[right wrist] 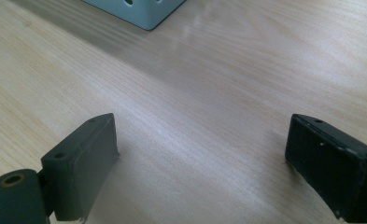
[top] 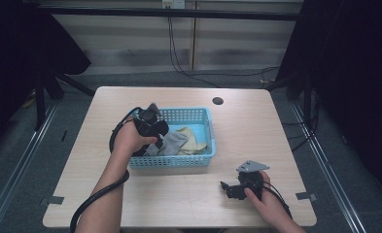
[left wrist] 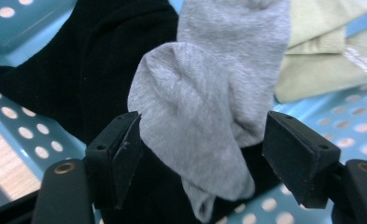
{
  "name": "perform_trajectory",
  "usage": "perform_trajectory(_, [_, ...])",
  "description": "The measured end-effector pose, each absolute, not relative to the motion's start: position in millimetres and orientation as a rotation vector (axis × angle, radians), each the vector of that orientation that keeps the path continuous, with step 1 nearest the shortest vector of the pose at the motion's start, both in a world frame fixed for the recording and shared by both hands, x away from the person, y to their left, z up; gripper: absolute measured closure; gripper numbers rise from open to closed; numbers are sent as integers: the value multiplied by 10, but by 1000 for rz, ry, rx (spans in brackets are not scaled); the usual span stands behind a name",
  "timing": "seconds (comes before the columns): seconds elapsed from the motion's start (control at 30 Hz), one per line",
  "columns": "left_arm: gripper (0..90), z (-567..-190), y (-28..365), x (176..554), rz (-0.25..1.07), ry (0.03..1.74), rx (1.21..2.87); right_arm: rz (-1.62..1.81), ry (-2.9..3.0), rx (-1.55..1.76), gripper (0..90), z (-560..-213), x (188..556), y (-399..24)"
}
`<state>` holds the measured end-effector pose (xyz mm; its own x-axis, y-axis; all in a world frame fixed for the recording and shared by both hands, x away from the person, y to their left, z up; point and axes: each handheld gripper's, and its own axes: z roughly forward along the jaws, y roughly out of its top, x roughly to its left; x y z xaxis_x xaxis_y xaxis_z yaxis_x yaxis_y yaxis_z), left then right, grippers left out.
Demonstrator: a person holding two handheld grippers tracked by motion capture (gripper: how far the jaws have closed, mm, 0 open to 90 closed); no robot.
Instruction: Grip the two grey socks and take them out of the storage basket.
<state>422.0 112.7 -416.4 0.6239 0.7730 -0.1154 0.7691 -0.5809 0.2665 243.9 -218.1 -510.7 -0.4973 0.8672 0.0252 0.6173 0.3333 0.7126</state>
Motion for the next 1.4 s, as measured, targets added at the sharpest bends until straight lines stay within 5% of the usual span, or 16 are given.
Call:
perform_trajectory(0.5, [454, -4358, 1108, 4271, -60, 1351, 2573, 960, 2243, 1325, 88, -5106, 2434, -2178])
perform_trajectory(0.9, [777, -4326, 1104, 4277, -78, 1327, 2653, 961, 2244, 1324, 88, -5106, 2433, -2181])
perform_trajectory(1.4, [795, -3995, 1144, 4281, -48, 1301, 2614, 961, 2244, 1324, 89, -5106, 2433, -2181])
